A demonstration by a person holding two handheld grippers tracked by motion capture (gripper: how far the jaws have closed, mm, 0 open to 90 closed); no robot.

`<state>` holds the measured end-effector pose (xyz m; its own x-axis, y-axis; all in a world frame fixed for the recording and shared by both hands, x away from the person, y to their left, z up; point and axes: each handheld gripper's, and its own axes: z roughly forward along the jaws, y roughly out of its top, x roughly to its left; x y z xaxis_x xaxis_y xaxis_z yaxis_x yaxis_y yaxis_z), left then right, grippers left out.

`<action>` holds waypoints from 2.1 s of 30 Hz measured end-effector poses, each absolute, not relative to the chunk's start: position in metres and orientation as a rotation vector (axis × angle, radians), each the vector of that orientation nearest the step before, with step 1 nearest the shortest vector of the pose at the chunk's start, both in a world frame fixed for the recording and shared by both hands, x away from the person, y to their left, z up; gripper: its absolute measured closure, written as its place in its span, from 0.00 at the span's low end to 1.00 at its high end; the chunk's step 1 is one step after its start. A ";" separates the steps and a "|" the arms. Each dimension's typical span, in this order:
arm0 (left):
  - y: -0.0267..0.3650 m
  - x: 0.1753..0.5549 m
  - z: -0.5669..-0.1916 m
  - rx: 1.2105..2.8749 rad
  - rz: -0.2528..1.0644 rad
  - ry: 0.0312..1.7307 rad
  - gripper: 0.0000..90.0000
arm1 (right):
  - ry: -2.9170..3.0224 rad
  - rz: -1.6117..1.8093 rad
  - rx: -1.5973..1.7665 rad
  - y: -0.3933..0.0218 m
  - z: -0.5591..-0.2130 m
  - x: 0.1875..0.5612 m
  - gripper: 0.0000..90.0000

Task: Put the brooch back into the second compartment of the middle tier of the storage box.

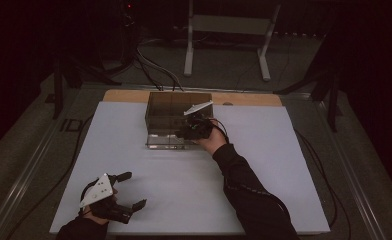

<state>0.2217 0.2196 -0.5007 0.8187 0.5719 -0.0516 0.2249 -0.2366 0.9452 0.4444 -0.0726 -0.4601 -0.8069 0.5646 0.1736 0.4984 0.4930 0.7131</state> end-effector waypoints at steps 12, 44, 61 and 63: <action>0.220 0.222 -0.500 1.816 0.364 0.608 0.00 | 2.618 1.299 0.885 -0.070 -0.447 0.430 0.49; 0.219 0.222 -0.500 1.815 0.359 0.608 0.00 | 2.557 1.350 0.805 -0.079 -0.430 0.403 0.00; 0.217 0.222 -0.500 1.825 0.360 0.604 0.00 | 2.483 1.349 0.867 -0.122 -0.427 0.394 0.00; 0.217 0.223 -0.500 1.822 0.360 0.605 0.00 | 2.479 1.340 0.872 -0.128 -0.427 0.393 0.00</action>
<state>0.2225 0.2173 -0.5001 0.8217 0.5676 -0.0510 0.2252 -0.2412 0.9440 0.3926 -0.1284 -0.4273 -0.8085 0.5788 0.1066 0.4062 0.4177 0.8128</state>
